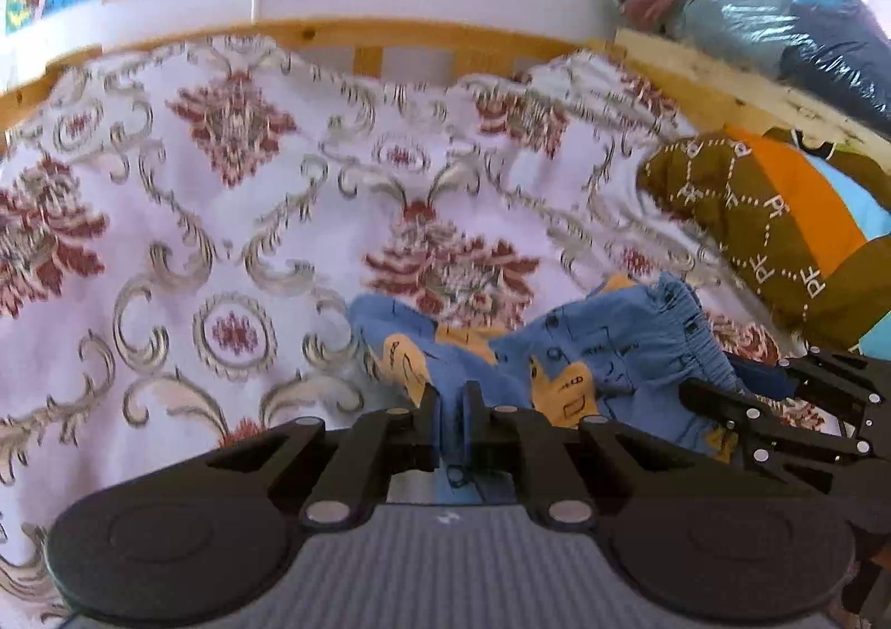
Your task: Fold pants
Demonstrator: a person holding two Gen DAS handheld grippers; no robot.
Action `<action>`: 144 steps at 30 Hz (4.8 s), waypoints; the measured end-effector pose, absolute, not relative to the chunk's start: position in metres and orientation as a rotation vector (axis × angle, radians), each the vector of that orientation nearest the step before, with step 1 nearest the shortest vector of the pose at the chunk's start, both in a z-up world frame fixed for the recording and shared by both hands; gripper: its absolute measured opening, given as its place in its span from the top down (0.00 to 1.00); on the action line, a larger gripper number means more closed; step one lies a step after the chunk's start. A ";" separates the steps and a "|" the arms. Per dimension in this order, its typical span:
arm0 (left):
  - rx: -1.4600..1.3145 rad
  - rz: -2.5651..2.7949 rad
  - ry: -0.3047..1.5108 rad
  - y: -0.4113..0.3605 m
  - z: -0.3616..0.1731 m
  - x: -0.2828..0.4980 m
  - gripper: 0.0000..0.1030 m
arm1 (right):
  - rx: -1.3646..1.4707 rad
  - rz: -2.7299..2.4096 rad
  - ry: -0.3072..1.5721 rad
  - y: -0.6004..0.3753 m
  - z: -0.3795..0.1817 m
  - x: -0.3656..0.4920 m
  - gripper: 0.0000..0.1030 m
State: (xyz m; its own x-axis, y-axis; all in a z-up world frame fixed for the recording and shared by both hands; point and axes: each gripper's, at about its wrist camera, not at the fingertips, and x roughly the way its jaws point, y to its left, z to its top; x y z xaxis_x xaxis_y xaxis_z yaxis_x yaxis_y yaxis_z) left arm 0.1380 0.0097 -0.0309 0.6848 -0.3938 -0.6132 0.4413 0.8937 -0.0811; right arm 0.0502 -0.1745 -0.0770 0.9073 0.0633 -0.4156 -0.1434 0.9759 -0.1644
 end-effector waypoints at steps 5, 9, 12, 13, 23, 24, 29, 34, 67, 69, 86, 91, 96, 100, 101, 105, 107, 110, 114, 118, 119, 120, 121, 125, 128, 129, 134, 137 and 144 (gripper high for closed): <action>0.137 -0.482 0.551 -0.002 -0.025 0.128 0.93 | -0.255 0.096 0.358 -0.171 -0.067 0.054 0.75; 0.136 -0.494 0.517 -0.012 -0.023 0.141 0.93 | -0.329 0.084 0.306 -0.170 -0.059 0.064 0.75; 0.118 -0.463 0.442 -0.014 -0.019 0.152 0.93 | -0.342 0.066 0.269 -0.174 -0.055 0.078 0.75; 0.121 -0.447 0.417 -0.016 -0.019 0.155 0.93 | -0.348 0.058 0.256 -0.174 -0.054 0.084 0.76; 0.074 -0.314 0.632 -0.013 -0.068 0.219 0.93 | -0.335 0.053 0.414 -0.181 -0.089 0.154 0.81; 0.079 -0.292 0.693 -0.011 -0.076 0.224 0.93 | -0.323 0.057 0.430 -0.183 -0.094 0.154 0.80; 0.013 -0.263 0.798 -0.001 -0.086 0.234 0.92 | -0.271 0.072 0.479 -0.186 -0.109 0.148 0.64; 0.012 -0.224 0.812 0.006 -0.088 0.233 0.69 | -0.160 0.072 0.493 -0.196 -0.106 0.148 0.30; -0.066 -0.166 0.655 0.028 -0.031 0.111 0.00 | 0.027 0.018 0.310 -0.197 -0.040 0.027 0.01; -0.068 -0.157 0.647 0.030 -0.028 0.101 0.00 | 0.037 0.017 0.308 -0.197 -0.039 0.019 0.01; 0.068 -0.146 0.641 0.025 -0.022 0.032 0.00 | 0.037 0.051 0.377 -0.188 -0.040 -0.031 0.01; 0.062 -0.145 0.650 0.026 -0.024 0.033 0.00 | 0.037 0.050 0.378 -0.188 -0.040 -0.032 0.01; 0.063 -0.142 0.651 0.026 -0.024 0.033 0.00 | 0.040 0.048 0.386 -0.187 -0.040 -0.033 0.01; 0.065 -0.142 0.652 0.027 -0.025 0.033 0.00 | 0.038 0.048 0.390 -0.187 -0.041 -0.032 0.01; 0.066 -0.142 0.653 0.027 -0.025 0.033 0.00 | 0.038 0.048 0.389 -0.188 -0.041 -0.032 0.01; 0.066 -0.142 0.653 0.027 -0.025 0.033 0.00 | 0.039 0.047 0.391 -0.187 -0.041 -0.032 0.01; 0.066 -0.141 0.653 0.026 -0.025 0.033 0.00 | 0.040 0.047 0.391 -0.188 -0.041 -0.032 0.01; 0.066 -0.141 0.653 0.026 -0.025 0.033 0.00 | 0.039 0.047 0.391 -0.188 -0.041 -0.032 0.01; 0.067 -0.141 0.653 0.027 -0.026 0.033 0.00 | 0.038 0.046 0.391 -0.189 -0.042 -0.032 0.01; 0.068 -0.142 0.654 0.026 -0.026 0.033 0.00 | 0.039 0.047 0.391 -0.188 -0.042 -0.032 0.01; 0.069 -0.142 0.654 0.026 -0.026 0.033 0.00 | 0.039 0.046 0.391 -0.188 -0.042 -0.032 0.01; 0.069 -0.141 0.653 0.026 -0.027 0.033 0.00 | 0.040 0.046 0.391 -0.188 -0.042 -0.032 0.01; 0.068 -0.141 0.653 0.026 -0.026 0.033 0.00 | 0.040 0.046 0.391 -0.188 -0.042 -0.032 0.01; 0.068 -0.141 0.653 0.026 -0.026 0.033 0.00 | 0.041 0.045 0.392 -0.189 -0.042 -0.032 0.01; 0.069 -0.142 0.653 0.026 -0.026 0.033 0.00 | 0.042 0.045 0.391 -0.190 -0.042 -0.033 0.01; 0.070 -0.141 0.653 0.026 -0.026 0.033 0.00 | 0.041 0.046 0.391 -0.190 -0.042 -0.033 0.01; 0.072 -0.142 0.653 0.026 -0.026 0.033 0.00 | 0.041 0.046 0.391 -0.190 -0.042 -0.033 0.01; 0.072 -0.141 0.653 0.026 -0.026 0.032 0.00 | 0.041 0.045 0.391 -0.190 -0.042 -0.033 0.01; 0.087 -0.127 0.646 0.026 -0.026 0.032 0.00 | 0.040 0.046 0.392 -0.190 -0.042 -0.033 0.01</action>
State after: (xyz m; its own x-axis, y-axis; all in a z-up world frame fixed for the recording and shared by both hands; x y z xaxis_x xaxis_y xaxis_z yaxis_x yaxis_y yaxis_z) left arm 0.0317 0.0256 -0.0263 0.7911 -0.0910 -0.6048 0.1450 0.9886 0.0409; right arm -0.0327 -0.1901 -0.0417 0.9232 0.0527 -0.3806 -0.0372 0.9981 0.0482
